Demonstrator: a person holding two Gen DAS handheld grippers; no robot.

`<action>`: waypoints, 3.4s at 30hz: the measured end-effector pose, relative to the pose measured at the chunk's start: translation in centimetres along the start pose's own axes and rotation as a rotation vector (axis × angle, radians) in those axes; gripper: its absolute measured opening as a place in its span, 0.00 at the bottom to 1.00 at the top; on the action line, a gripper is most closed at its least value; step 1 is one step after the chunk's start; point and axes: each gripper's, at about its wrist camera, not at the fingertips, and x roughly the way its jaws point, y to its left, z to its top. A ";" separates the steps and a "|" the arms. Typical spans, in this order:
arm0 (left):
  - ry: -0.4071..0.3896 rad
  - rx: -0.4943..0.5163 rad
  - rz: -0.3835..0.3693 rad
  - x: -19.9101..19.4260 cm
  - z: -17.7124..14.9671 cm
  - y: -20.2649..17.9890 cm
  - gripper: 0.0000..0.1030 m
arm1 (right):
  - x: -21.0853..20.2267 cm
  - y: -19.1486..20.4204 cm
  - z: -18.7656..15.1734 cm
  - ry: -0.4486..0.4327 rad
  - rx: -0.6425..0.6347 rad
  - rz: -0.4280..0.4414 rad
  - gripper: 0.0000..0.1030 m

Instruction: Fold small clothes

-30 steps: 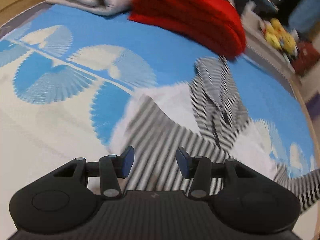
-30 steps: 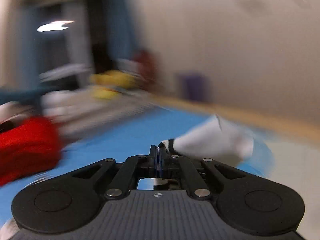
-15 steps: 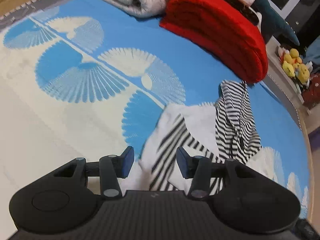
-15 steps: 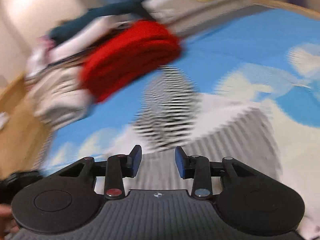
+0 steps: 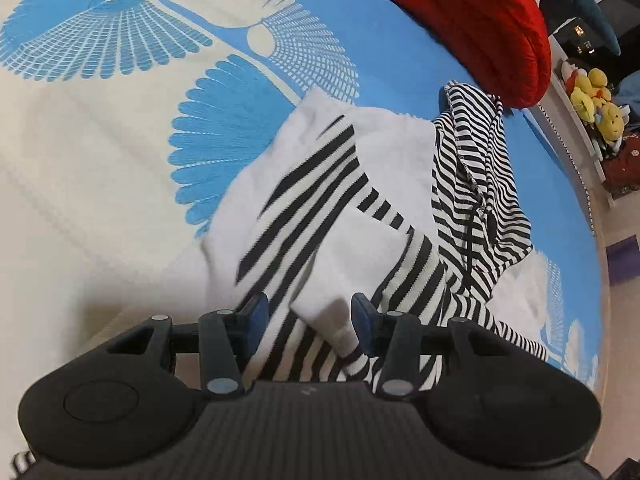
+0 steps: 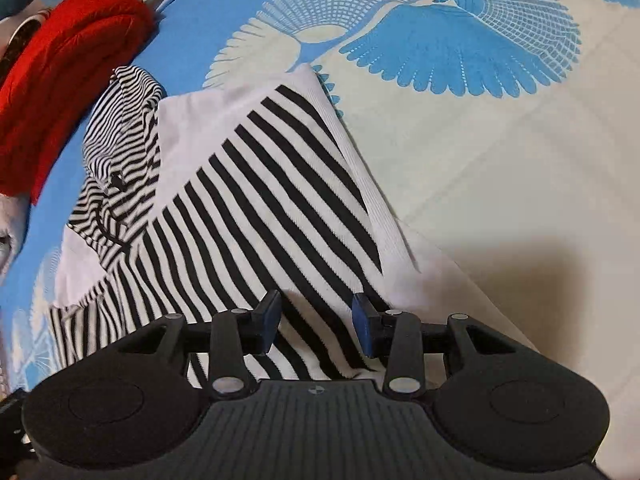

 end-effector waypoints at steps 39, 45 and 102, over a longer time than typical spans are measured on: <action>0.015 0.148 0.146 -1.8 -2.4 -0.8 0.54 | -0.4 1.1 -0.8 0.000 -0.053 0.006 0.55; -0.009 0.134 0.176 -2.6 -2.5 -1.6 0.53 | -2.0 1.5 -0.7 -0.042 -0.051 -0.021 0.49; 0.025 1.156 -0.225 -6.9 -14.2 -14.2 0.04 | -8.8 0.4 3.6 -0.192 -0.149 0.077 0.04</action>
